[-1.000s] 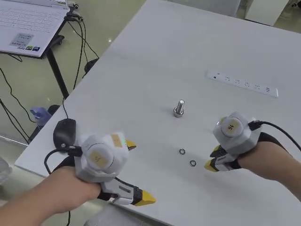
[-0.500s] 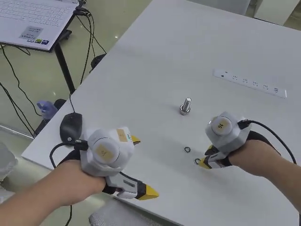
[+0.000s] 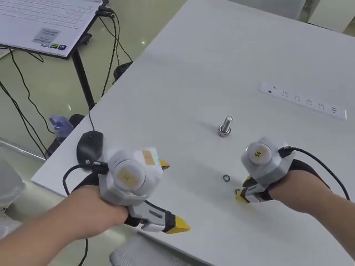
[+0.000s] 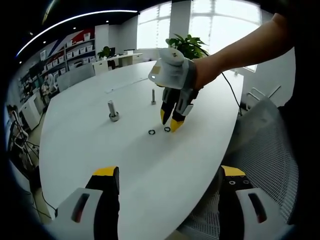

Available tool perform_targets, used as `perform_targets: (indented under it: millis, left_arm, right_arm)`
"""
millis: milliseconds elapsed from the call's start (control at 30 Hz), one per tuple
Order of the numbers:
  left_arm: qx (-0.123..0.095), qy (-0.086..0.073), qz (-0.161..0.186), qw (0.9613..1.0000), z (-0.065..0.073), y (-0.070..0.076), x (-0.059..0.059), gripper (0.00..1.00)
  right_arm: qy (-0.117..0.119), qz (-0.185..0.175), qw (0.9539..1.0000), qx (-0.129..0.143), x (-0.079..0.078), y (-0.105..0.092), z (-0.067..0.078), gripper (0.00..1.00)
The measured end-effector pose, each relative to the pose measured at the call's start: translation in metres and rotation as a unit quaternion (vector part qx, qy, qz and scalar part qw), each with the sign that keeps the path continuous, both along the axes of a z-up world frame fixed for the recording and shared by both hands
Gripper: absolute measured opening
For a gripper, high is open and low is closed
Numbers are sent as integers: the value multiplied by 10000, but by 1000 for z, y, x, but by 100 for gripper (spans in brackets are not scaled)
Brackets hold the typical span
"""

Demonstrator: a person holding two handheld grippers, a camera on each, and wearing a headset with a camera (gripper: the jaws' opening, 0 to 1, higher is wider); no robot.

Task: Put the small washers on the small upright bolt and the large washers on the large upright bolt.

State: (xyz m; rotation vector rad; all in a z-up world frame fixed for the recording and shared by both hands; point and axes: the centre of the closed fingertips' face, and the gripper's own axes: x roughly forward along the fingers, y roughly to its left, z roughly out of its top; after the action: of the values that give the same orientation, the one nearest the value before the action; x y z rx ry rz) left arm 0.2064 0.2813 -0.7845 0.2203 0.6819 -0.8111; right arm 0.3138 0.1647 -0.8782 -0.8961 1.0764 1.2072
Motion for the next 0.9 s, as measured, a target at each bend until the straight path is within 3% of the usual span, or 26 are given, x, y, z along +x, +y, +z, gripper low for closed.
perform_targets:
  millis: [533,900]
  left_arm:
    - [-88,-7,26,10000,0,-2,-1,80]
    - [-54,2,39,10000,-2,1,-2,78]
  right_arm:
    - [-160,-91,9998,-98,-1,0,-2,22]
    - [-200,-123,9996,-164,-2,2,-3,14]
